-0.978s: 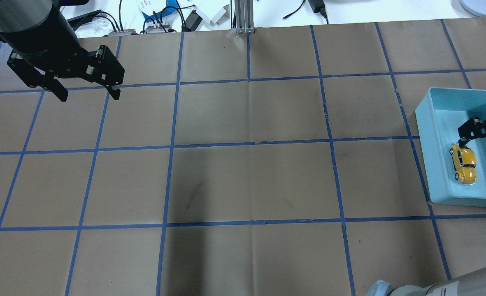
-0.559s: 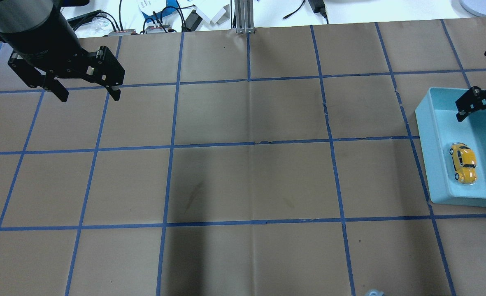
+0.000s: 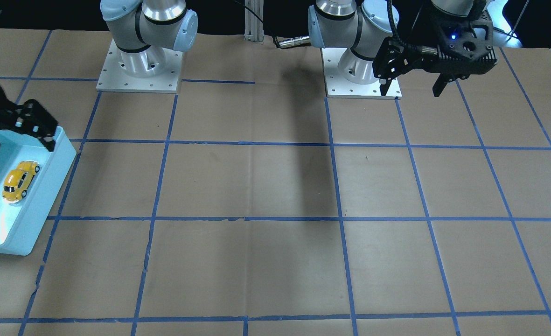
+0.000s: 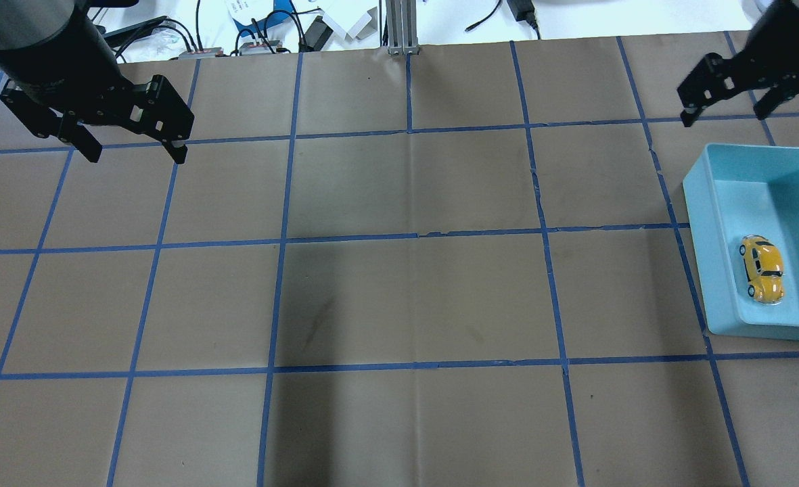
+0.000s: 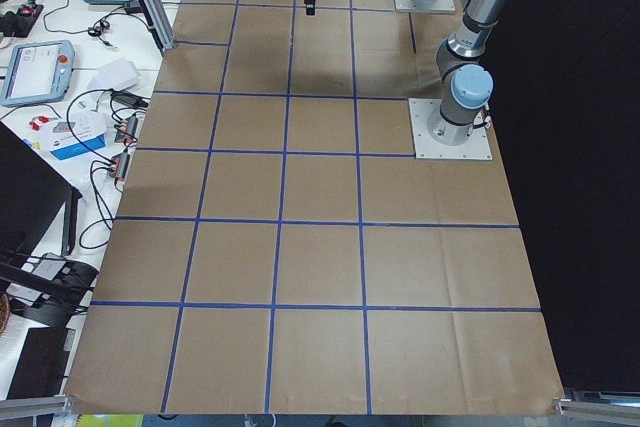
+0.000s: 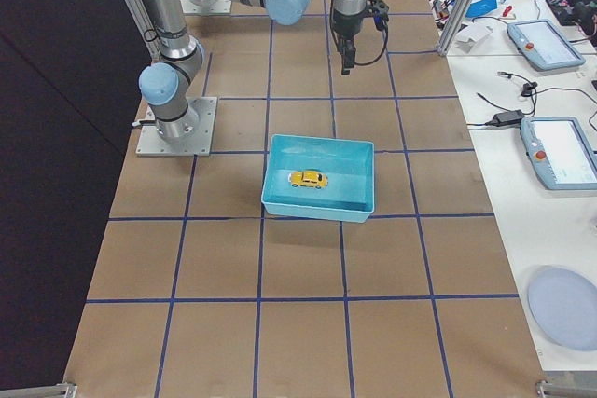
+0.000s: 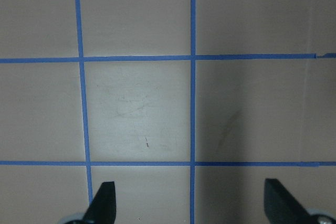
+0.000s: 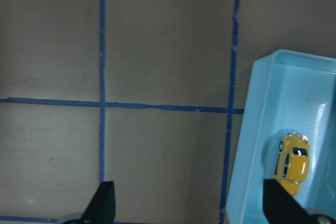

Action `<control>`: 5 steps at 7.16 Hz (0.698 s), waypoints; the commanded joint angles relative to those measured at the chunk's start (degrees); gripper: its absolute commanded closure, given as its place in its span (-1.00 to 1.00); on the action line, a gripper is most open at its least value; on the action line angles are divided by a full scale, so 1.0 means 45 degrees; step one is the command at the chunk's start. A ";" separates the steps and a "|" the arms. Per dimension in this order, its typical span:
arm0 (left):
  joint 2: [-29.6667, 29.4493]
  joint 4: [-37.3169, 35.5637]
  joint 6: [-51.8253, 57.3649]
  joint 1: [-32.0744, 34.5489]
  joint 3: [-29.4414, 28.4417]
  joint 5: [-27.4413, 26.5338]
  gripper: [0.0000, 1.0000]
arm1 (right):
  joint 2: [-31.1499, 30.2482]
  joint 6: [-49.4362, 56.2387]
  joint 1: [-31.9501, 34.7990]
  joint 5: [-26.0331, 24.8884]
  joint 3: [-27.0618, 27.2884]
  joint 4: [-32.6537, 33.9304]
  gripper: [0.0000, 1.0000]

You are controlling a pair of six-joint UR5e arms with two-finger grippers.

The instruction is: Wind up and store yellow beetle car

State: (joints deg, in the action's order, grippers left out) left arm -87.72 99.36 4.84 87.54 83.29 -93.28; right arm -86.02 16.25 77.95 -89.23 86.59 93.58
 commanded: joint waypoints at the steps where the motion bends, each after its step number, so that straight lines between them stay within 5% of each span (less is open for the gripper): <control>1: 0.0021 0.0047 0.0057 -0.0021 0.0006 -0.0014 -1.00 | -0.0103 -0.1714 0.2728 0.0219 -0.0530 -0.0520 -1.00; 5: -0.0076 -0.0010 0.0017 -0.0040 -0.0014 0.0045 -1.00 | -0.0337 -0.2440 0.2991 0.0141 -0.0433 -0.0933 -1.00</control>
State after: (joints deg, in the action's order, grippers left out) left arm -88.09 99.30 4.94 87.35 83.22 -93.04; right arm -87.26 5.78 91.25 -88.44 84.47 89.75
